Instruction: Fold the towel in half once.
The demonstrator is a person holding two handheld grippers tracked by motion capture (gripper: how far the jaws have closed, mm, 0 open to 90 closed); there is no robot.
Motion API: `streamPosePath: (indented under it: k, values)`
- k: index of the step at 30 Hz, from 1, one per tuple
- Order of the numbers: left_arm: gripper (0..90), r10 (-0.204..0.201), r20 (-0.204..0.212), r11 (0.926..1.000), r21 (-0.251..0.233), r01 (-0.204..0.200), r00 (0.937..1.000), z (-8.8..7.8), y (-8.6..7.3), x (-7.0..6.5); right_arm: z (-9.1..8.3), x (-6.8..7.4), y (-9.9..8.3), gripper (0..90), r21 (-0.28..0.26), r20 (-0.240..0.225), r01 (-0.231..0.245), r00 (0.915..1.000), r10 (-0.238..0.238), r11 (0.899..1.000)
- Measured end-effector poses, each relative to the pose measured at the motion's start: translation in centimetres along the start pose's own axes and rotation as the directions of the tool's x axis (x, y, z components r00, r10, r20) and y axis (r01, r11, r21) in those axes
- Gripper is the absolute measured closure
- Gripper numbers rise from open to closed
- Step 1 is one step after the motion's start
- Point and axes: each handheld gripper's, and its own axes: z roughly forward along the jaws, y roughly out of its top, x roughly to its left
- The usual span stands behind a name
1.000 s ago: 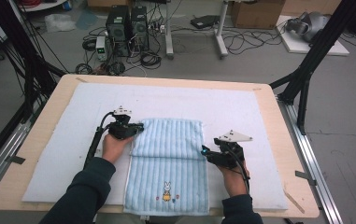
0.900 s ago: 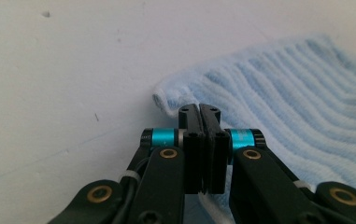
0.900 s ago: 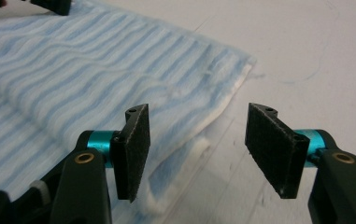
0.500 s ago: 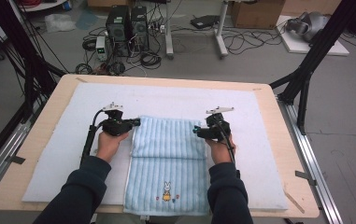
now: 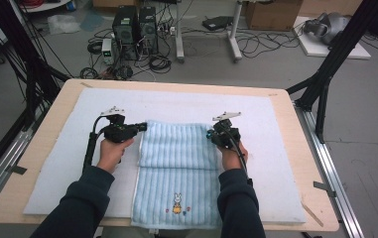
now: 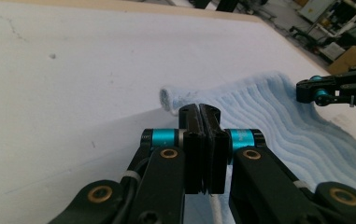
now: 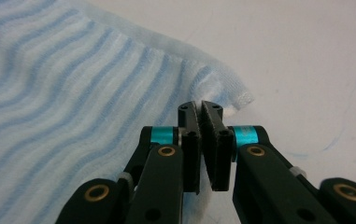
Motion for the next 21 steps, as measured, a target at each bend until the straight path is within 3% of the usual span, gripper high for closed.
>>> streamPosePath:
  k: [5,10,15,21]
  values:
    - [87.9,0.013,0.051,0.9993,-0.035,-0.011,0.9986,-1.4,0.4,-1.0,-2.8,0.2,0.0,86.2,-0.09,-0.042,-0.001,0.9991,-0.003,0.996]
    - [87.9,0.057,0.08,0.9979,-0.035,-0.054,0.9951,-2.9,-0.1,-2.2,-5.4,0.6,-0.8,86.3,-0.152,-0.079,0.002,0.9968,-0.015,0.988]
    - [87.9,0.071,0.109,0.9974,-0.022,-0.069,0.9915,-4.1,-1.6,-3.0,-7.3,1.5,-2.4,86.3,-0.184,-0.127,-0.005,0.9918,-0.018,0.983]
    - [87.8,0.07,0.144,0.9972,0.015,-0.073,0.9871,-5.1,-3.6,-3.8,-8.6,2.7,-4.9,86.3,-0.178,-0.171,-0.009,0.985,-0.022,0.984]
